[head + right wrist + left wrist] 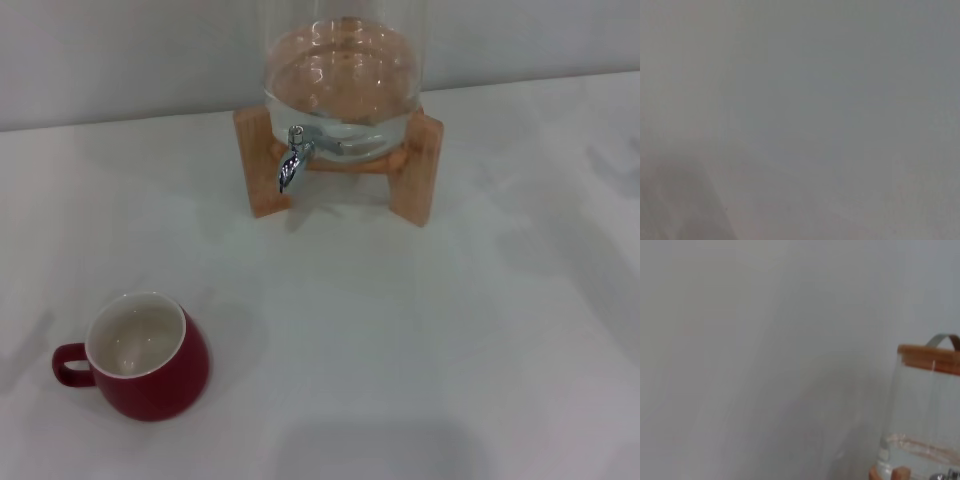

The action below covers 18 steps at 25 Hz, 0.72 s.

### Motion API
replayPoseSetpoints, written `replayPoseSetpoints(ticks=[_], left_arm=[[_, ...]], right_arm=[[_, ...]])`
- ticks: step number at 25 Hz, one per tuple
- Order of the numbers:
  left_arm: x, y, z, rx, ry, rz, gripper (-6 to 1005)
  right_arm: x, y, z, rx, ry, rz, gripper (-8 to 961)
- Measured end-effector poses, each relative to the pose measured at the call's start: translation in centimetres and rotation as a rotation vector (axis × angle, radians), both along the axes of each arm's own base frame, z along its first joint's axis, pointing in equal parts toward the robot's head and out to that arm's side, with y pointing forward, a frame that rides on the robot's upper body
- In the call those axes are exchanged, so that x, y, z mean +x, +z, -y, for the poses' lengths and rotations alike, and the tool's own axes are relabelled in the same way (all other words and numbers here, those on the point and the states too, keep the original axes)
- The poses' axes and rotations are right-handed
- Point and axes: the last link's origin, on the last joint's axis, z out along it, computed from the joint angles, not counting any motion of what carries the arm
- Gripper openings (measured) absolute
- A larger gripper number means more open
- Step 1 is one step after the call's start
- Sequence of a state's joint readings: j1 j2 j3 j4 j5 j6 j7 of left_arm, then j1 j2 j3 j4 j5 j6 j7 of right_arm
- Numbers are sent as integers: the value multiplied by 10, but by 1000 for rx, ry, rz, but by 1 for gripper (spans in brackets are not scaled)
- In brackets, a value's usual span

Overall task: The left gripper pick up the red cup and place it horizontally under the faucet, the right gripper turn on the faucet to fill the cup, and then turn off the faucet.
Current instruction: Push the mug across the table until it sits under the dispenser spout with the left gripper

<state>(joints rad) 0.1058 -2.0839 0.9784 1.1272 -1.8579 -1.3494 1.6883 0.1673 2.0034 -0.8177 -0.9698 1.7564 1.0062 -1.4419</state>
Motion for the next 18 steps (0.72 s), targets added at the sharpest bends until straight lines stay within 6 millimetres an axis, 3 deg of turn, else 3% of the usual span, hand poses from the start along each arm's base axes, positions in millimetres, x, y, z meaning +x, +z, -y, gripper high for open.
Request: replayPoseSetpoints(ticks=[11, 18], left_arm=[[13, 32, 47, 173, -128, -39, 812], [3, 30, 43, 211, -130, 37, 811]], right_arm=[[1, 3, -1, 12, -5, 1, 785], [1, 4, -1, 14, -6, 3, 785]])
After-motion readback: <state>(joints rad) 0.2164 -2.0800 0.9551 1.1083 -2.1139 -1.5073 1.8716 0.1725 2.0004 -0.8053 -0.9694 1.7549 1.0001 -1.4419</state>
